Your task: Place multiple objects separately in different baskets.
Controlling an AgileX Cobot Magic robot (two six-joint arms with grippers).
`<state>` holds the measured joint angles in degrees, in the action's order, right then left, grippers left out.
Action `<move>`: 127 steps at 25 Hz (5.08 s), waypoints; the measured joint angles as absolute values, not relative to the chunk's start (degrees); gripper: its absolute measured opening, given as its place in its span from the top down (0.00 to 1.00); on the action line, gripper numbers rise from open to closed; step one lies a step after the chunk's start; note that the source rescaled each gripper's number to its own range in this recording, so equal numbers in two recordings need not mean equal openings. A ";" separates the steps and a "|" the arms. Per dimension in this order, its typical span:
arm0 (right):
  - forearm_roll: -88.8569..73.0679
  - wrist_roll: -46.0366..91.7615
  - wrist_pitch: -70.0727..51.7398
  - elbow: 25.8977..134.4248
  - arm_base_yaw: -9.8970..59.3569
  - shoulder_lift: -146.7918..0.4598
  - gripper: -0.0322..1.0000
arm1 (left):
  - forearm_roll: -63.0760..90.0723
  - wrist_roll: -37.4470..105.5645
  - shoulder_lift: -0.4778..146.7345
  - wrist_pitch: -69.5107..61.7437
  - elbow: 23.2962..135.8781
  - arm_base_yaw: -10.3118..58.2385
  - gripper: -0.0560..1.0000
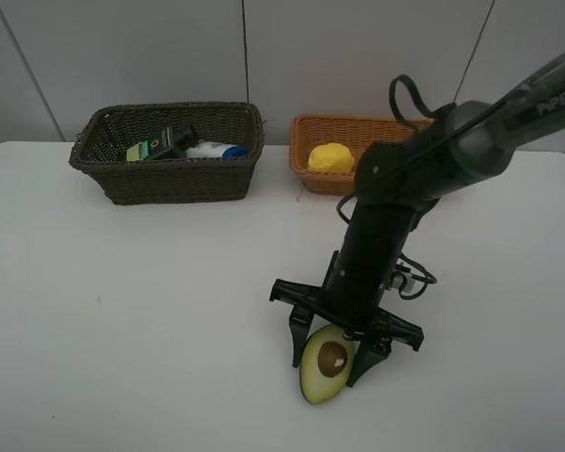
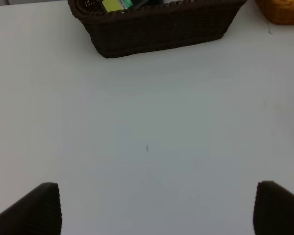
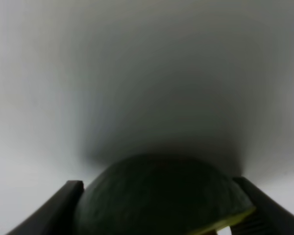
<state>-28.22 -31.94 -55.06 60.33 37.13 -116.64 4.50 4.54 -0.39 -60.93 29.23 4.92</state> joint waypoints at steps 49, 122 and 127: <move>10.11 -10.09 -16.55 98.32 13.06 -128.71 0.01 | 4.50 4.54 -0.39 -60.93 29.23 4.92 0.00; 5.92 -6.06 -61.29 29.52 3.09 0.27 0.00 | 4.50 4.54 -0.39 -60.93 29.23 4.92 0.00; 5.76 -5.71 -61.29 29.46 3.09 0.27 0.00 | 4.50 4.54 -0.39 -60.93 29.23 4.92 0.00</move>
